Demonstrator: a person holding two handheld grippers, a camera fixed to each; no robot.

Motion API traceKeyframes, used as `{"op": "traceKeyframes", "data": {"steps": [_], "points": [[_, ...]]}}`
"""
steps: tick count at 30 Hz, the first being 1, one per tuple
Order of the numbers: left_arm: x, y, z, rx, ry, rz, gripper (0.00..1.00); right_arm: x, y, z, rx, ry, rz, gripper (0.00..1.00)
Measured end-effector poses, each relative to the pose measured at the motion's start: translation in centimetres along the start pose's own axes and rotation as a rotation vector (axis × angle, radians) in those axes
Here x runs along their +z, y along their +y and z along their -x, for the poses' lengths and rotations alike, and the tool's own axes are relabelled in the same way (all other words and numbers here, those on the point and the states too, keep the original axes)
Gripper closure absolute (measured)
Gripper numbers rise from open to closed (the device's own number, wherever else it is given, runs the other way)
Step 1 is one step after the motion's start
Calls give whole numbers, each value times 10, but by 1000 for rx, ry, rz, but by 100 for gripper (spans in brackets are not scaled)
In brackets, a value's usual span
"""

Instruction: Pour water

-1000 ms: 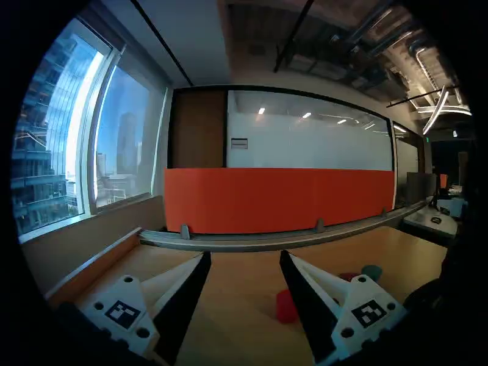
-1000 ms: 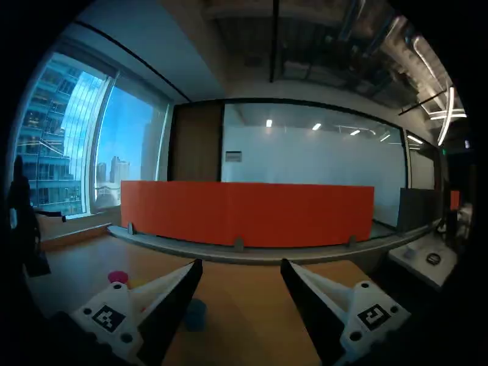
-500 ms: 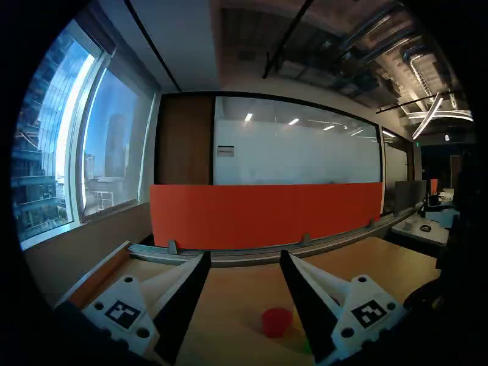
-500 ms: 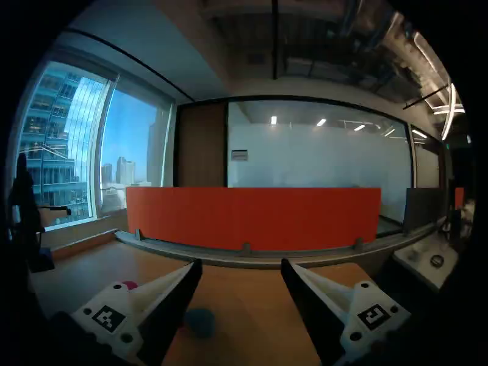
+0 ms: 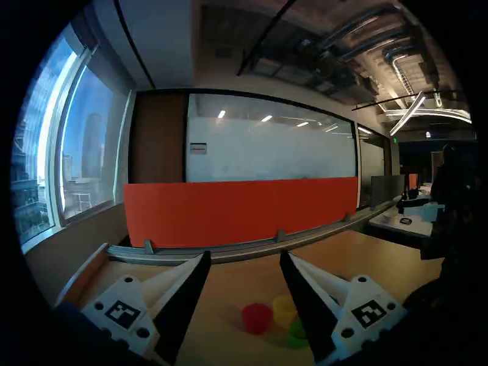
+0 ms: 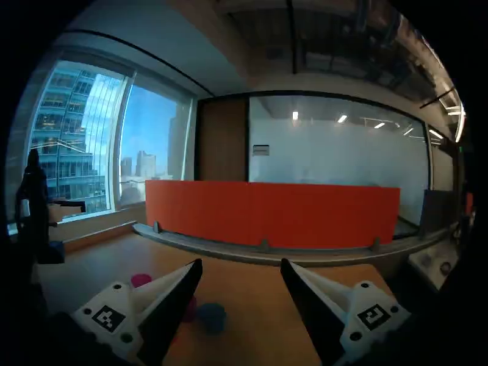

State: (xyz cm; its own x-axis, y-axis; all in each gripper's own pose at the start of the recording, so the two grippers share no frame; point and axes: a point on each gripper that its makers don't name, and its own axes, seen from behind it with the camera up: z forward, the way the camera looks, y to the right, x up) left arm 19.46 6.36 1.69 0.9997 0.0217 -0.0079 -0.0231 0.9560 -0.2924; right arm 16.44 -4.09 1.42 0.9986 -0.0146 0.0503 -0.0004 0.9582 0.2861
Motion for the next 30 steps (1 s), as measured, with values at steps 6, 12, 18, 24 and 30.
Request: {"op": "traceKeyframes", "data": {"steps": [6,12,18,24,30], "points": [[-2,20,-2,10,-1,87,17,-2,-20,-5,-3,1,-91,1],[-5,32,-8,3,10,145,17,-6,-37,-13,-8,13,-166,1],[-8,41,-8,-8,8,194,17,-6,-46,-9,-29,-11,-206,1],[-9,52,-1,25,-20,238,17,-3,-52,-2,-62,-58,-234,1],[-7,58,13,75,-62,270,17,-3,-56,10,-91,-109,-264,1]]}}
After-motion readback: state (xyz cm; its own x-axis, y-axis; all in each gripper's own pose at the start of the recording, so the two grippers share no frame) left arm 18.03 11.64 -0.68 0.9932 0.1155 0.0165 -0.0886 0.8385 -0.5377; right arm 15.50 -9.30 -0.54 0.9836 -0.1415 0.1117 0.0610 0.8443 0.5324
